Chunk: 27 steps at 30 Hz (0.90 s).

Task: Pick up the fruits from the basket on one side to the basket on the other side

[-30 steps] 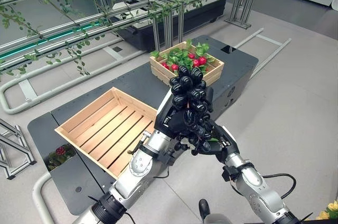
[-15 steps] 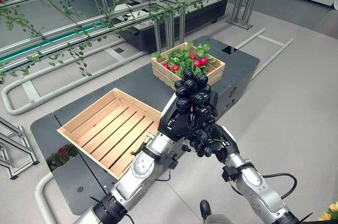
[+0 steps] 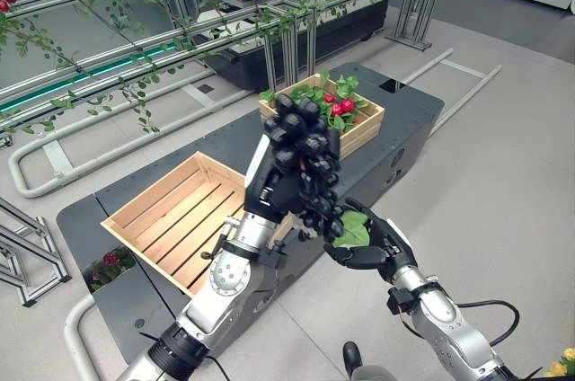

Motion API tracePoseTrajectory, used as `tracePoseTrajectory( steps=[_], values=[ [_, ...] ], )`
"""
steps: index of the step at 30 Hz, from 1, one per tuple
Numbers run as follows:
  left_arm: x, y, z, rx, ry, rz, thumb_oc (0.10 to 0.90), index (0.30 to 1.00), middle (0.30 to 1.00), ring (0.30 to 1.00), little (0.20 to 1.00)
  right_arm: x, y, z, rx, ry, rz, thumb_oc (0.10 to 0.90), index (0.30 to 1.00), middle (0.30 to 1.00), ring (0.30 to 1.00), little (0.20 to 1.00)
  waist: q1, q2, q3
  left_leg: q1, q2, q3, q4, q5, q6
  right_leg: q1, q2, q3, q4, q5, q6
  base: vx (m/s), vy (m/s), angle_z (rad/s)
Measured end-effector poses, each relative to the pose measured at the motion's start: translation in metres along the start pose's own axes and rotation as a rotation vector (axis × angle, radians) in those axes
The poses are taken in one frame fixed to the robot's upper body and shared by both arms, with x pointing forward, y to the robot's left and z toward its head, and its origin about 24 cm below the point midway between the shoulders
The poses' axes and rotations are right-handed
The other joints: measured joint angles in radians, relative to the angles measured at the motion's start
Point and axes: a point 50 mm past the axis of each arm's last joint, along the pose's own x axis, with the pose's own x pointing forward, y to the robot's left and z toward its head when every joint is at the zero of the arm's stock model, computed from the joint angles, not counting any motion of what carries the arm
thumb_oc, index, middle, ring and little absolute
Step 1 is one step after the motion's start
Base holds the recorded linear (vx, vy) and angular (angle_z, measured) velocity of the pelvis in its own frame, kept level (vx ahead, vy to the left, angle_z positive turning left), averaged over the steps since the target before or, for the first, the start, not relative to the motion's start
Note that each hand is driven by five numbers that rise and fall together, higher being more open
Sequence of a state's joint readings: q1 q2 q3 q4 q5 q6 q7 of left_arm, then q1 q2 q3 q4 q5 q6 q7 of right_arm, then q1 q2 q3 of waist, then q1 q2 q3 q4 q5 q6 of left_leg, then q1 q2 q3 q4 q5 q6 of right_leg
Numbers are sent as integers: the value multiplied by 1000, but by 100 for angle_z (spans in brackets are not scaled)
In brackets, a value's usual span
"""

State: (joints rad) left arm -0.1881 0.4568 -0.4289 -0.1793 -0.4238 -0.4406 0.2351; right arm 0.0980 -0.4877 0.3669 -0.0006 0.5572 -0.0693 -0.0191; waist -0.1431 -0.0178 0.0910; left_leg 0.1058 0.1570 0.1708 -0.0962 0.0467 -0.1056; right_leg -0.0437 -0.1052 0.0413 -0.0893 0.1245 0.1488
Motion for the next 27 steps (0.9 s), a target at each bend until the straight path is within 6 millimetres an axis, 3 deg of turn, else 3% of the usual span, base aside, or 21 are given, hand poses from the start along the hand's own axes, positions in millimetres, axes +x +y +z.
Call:
tracePoseTrajectory(
  steps=[6, 12, 21, 27],
  values=[
    [5, 25, 15, 50, -89, 149, 400, 300, 300, 300, 300, -12, -23, 6, -33, 0, 22, 800, 900, 900, 900, 900, -1, -1, 0, -2, 2, -1, 0, -1, -1, -1, 2, 0, 0, -2, 0, 0, 0, 0],
    [6, 32, 20, 88, -115, 197, 400, 300, 300, 300, 300, -15, -18, 19, 36, -63, 112, 800, 900, 900, 900, 900, -2, -2, 1, -7, 2, 0, 0, -1, -2, -7, 2, 0, -3, -2, 0, 0, 0, 0],
    [6, 22, 15, 46, -97, 150, 400, 300, 300, 300, 300, -6, -3, 38, 86, -155, 179, 800, 900, 900, 900, 900, 1, -2, 1, -6, 1, 1, 0, -2, -1, -7, 2, 0, -3, -2, -1, 0, 0, 0],
    [2, 3, 5, -3, -47, 56, 400, 300, 300, 300, 300, 3, 15, 54, 91, -240, 248, 800, 900, 900, 900, 900, 5, -1, 2, -5, 1, 1, 0, -2, -1, -6, 2, 0, -3, -2, -1, 0, 0, 0]
  ],
)
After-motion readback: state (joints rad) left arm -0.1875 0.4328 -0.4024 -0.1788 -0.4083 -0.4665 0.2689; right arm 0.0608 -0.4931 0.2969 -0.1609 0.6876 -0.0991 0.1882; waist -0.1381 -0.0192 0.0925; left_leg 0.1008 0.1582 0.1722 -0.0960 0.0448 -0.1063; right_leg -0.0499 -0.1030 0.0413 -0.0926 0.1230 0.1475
